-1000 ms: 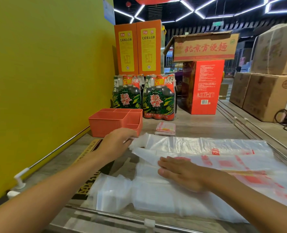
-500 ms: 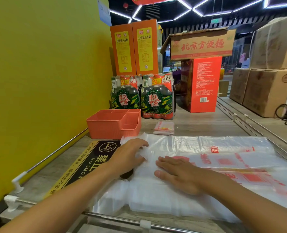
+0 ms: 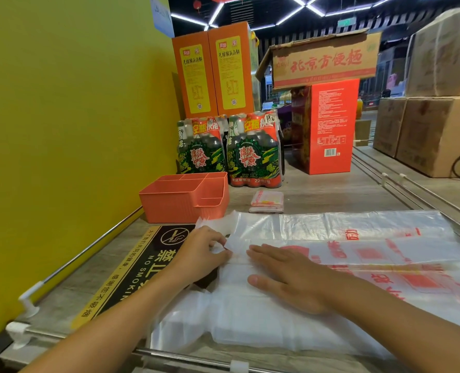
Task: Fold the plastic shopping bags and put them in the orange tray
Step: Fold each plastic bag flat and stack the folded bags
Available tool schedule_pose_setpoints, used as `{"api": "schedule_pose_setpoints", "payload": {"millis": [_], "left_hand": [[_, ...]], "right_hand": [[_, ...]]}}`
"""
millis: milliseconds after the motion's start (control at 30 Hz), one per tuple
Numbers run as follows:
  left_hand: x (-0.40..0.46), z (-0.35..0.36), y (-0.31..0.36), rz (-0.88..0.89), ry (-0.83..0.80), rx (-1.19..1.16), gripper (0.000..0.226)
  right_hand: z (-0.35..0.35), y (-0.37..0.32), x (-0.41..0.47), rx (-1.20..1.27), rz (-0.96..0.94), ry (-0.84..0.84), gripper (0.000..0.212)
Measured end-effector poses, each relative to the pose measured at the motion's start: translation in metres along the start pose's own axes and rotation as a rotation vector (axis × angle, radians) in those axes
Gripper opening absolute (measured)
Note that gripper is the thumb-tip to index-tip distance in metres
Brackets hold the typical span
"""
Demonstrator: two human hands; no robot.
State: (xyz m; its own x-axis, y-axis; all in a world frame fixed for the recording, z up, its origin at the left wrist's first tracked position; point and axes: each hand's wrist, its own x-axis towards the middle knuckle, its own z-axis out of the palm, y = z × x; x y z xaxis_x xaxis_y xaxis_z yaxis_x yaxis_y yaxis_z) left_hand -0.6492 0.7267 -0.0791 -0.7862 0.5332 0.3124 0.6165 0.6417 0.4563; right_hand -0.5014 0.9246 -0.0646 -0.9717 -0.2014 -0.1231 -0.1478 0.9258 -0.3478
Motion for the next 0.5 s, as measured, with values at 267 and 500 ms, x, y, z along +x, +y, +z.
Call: {"api": "schedule_pose_setpoints", "payload": {"millis": [267,500], "left_hand": [[-0.004,-0.006,0.009,-0.017,0.100,-0.130,0.021],[-0.007,-0.009,0.015,-0.028,0.190,-0.442,0.037]], "right_hand": [[0.013,0.004,0.017,-0.047,-0.065,-0.008,0.067],[0.012,0.003,0.017,-0.021,-0.058,-0.004,0.065]]}}
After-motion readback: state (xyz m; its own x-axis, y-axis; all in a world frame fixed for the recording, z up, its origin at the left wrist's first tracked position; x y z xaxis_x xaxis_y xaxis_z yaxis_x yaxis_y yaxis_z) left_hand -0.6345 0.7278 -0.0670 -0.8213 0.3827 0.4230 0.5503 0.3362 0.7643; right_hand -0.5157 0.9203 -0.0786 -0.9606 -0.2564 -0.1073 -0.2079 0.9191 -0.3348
